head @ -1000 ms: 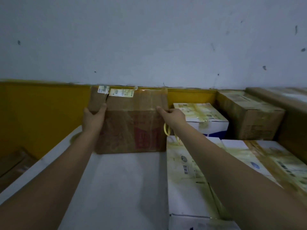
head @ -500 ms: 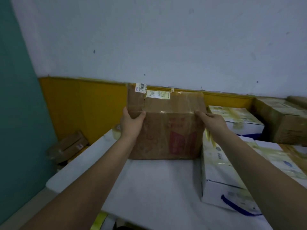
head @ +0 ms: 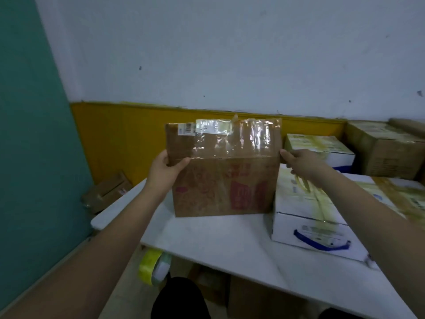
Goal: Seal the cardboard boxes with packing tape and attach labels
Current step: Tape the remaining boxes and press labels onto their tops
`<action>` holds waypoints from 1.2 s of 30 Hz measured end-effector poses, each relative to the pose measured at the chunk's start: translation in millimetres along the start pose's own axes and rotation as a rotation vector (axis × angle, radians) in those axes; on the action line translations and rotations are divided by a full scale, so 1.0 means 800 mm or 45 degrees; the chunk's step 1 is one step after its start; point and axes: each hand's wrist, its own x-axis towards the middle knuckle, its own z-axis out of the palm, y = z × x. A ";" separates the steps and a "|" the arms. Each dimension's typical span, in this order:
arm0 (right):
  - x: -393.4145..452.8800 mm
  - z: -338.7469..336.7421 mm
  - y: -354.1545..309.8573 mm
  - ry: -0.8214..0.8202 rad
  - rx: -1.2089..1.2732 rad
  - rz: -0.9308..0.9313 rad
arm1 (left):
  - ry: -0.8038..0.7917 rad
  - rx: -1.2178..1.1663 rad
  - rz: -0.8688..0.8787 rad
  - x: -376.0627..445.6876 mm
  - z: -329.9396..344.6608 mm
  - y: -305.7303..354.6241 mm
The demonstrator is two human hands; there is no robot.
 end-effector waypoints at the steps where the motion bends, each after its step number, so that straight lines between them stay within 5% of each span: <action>1: -0.003 -0.004 0.011 0.036 -0.122 0.002 | 0.016 0.086 0.077 -0.003 -0.001 -0.001; 4: -0.014 0.003 0.057 0.061 -0.424 0.030 | 0.115 0.311 0.337 -0.012 0.004 -0.011; 9: -0.016 0.020 0.090 0.037 -0.971 -0.028 | 0.160 0.274 0.386 -0.033 0.009 -0.021; 12: -0.023 0.010 0.051 0.508 -0.616 -0.216 | 0.110 0.313 0.464 -0.032 -0.002 -0.014; 15: -0.038 -0.002 -0.031 0.878 -0.269 -0.710 | -0.001 0.202 0.471 -0.037 -0.014 0.005; 18: -0.042 0.007 -0.121 0.658 -0.473 -1.000 | -0.175 0.257 0.565 -0.039 -0.029 0.005; 22: -0.029 0.033 -0.174 0.232 -0.767 -0.974 | -0.343 0.508 0.685 -0.050 -0.043 -0.008; 28: -0.096 0.041 -0.122 0.150 -0.701 -1.257 | -0.581 0.945 0.771 -0.054 -0.062 -0.017; 33: -0.083 0.109 -0.082 0.108 -0.571 -1.128 | -0.339 0.740 0.725 -0.047 -0.046 -0.012; 36: -0.076 0.128 -0.087 0.203 -0.545 -0.976 | -0.365 0.633 0.647 -0.035 -0.046 -0.004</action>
